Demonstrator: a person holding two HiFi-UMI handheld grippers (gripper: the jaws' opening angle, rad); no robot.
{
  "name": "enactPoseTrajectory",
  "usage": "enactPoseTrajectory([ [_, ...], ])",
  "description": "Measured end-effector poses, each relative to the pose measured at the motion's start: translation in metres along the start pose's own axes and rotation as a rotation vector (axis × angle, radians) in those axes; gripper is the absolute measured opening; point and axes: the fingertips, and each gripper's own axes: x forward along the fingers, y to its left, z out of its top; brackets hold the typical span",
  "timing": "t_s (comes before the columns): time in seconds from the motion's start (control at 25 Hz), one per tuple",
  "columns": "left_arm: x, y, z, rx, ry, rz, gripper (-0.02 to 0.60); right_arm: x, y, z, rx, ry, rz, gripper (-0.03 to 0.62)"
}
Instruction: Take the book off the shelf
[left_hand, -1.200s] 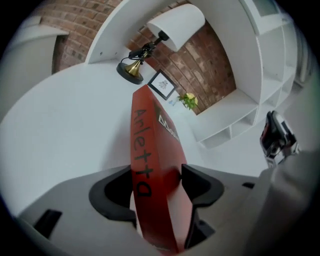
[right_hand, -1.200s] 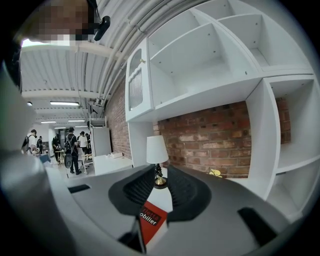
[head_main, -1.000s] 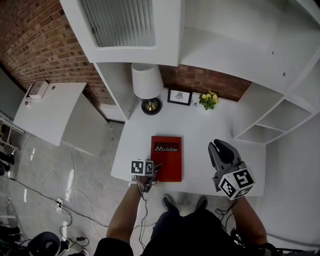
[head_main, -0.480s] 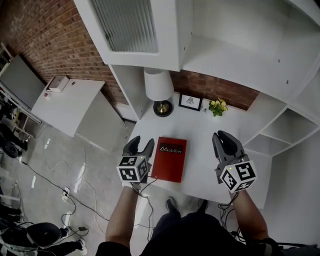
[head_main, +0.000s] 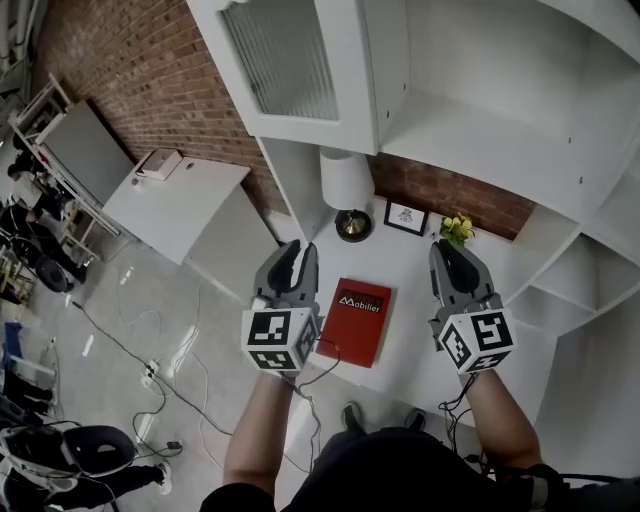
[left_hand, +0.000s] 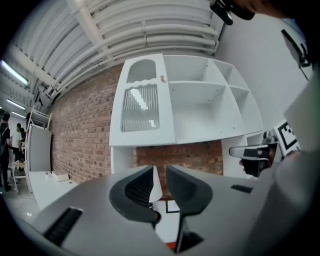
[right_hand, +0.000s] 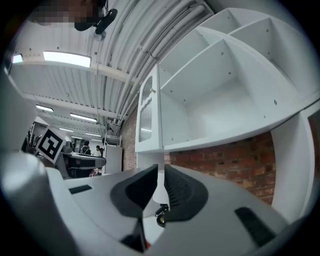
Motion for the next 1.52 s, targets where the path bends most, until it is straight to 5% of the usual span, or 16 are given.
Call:
enactPoseTrajectory([
  [0.12,-0.008,-0.007,0.023,-0.023,-0.062,-0.002,0.031,-0.002,0.004,0.022,-0.06,-0.042,-0.006,0.032],
  [0.56,-0.038,-0.009,0.079,-0.014,-0.237,0.1,0.025,-0.027,0.004,0.082,-0.16,-0.175,0.009,0.012],
  [1.52,-0.043,0.001,0.075,-0.022,-0.233,0.131,0.025,-0.018,0.013,0.078,-0.163,-0.153,0.039,0.012],
])
